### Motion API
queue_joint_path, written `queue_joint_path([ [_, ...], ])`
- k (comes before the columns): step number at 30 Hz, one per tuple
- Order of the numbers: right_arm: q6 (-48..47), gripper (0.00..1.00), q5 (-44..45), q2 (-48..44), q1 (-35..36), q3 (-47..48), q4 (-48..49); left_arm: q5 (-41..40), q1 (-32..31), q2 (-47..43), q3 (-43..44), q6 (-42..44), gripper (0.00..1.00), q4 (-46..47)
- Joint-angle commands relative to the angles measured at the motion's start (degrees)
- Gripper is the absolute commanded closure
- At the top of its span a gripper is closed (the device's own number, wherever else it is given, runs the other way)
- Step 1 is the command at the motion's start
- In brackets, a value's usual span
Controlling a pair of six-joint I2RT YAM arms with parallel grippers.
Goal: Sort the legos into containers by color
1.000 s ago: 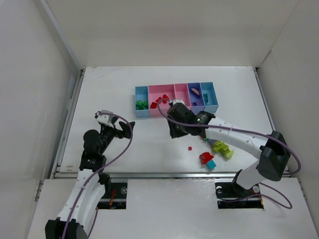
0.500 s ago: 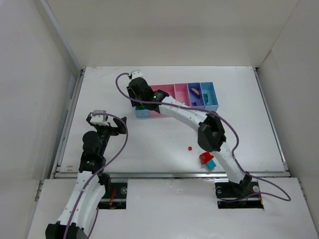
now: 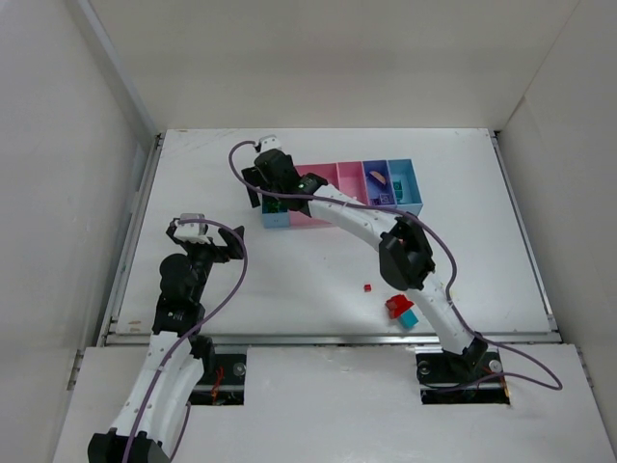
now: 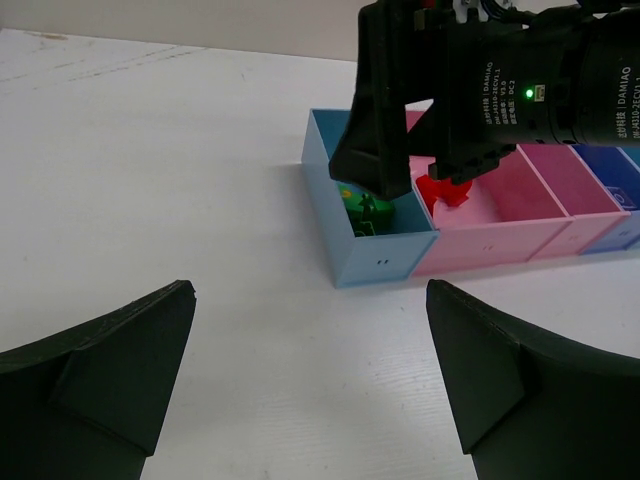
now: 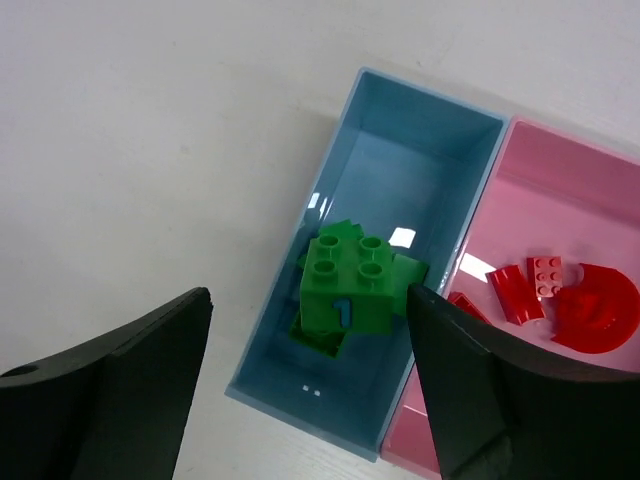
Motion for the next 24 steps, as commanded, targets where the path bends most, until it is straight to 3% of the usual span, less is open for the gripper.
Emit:
queue_joint_path([
  [1,-0.1,0.0,-0.3,-4.0,-0.5,0.3,-0.1,0.7,0.2,-0.4,0.7,0.4,0.0,1.6],
  [5,-0.1,0.0,1.1,-7.7,-1.1,0.3,-1.4,0.7,0.2,-0.4,0.7,0.4,0.0,1.6],
  [12,-2.1,0.0,3.1,-22.6,-1.7,-8.3,-3.1,1.2,0.2,-0.4,0.7,0.4,0.0,1.6],
  [16,2.0,0.0,4.9,-31.6,-2.2,-21.1,-11.1,1.2,0.2,-0.4,0.7,0.4,0.0,1.6],
  [17,4.7,0.0,4.9,-35.2,-2.2,-28.9,-11.9,1.2,0.2,-0.4,0.7,0.4,0.0,1.6],
  [20,8.4,0.12,1.9,-41.5,-2.2,-45.2,-12.5,1.7,0.2,-0.4,0.7,0.4,0.0,1.6],
  [21,11.2,0.23,1.1,-42.8,-2.2,-48.5,-12.5,1.7,0.2,-0.4,0.7,0.4,0.0,1.6],
  [24,14.5,0.39,-3.4,-46.8,-2.2,-58.7,-12.5,2.4,0.2,-0.4,0.7,0.4,0.0,1.6],
])
